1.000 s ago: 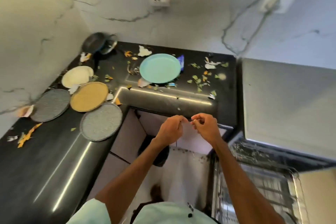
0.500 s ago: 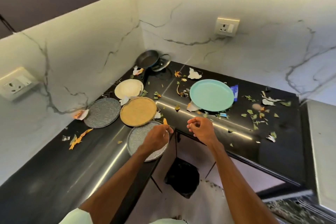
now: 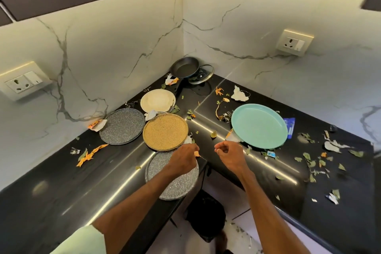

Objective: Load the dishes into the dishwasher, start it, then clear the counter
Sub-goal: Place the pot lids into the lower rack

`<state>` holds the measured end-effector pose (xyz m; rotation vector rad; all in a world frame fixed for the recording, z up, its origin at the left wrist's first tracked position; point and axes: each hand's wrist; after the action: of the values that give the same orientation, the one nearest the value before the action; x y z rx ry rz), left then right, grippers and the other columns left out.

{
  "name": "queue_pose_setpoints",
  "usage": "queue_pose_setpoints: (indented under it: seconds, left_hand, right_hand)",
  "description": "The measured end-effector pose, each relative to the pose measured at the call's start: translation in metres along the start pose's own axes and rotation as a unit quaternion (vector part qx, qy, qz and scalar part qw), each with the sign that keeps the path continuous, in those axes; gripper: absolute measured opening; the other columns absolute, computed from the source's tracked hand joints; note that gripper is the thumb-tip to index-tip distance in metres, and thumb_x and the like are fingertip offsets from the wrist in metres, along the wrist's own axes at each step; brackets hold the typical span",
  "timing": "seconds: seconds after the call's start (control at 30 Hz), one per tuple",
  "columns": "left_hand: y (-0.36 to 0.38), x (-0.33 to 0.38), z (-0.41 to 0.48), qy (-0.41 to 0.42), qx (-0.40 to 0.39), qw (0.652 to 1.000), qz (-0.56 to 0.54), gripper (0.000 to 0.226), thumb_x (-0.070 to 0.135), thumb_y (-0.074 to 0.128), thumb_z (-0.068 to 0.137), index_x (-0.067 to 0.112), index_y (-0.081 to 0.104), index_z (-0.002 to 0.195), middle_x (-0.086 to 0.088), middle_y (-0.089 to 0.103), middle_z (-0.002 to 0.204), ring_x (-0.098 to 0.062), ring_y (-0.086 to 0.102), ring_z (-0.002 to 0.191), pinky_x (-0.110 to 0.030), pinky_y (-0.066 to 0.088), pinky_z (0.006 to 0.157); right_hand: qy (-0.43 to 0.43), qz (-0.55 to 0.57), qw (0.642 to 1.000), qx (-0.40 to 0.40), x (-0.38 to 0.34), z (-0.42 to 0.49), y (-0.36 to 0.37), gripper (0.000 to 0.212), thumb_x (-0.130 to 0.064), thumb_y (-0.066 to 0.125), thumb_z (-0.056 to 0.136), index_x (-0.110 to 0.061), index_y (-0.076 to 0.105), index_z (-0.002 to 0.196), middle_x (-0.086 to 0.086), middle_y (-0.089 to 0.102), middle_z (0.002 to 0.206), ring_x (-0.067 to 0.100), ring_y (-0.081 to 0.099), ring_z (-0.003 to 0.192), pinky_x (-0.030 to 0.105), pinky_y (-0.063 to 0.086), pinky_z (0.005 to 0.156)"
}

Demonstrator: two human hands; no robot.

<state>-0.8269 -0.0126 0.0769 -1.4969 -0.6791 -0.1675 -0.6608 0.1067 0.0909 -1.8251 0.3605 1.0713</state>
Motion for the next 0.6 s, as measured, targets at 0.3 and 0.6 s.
queue_pose_setpoints:
  seconds: [0.3,0.6]
  left_hand:
    - [0.012,-0.005,0.095,-0.028,0.008,0.998,0.055,0.042,0.002,0.057,0.083,0.004,0.051,0.125,-0.013,0.055,0.121,-0.028,0.052,0.114,-0.039,0.052,0.089]
    - [0.011,-0.023,0.217,-0.045,-0.106,0.985,0.131,0.048,0.02,0.064,0.087,0.001,0.044,0.127,-0.017,0.043,0.133,-0.031,0.039,0.127,-0.037,0.041,0.104]
  right_hand:
    - [-0.056,-0.038,0.997,-0.046,0.007,0.092,0.023,0.021,-0.005,0.067,0.089,-0.012,0.072,0.108,-0.003,0.072,0.098,0.008,0.066,0.09,0.006,0.048,0.076]
    - [-0.078,-0.04,0.995,-0.036,-0.013,0.215,0.026,0.029,-0.003,0.068,0.089,-0.008,0.066,0.118,0.002,0.069,0.105,0.013,0.063,0.094,0.012,0.043,0.075]
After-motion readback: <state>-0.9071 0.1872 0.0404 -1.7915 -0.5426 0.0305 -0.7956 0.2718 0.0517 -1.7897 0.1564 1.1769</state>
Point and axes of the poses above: each hand's wrist, its own z-axis towards the middle knuckle, its own y-axis out of the palm, x = y × z
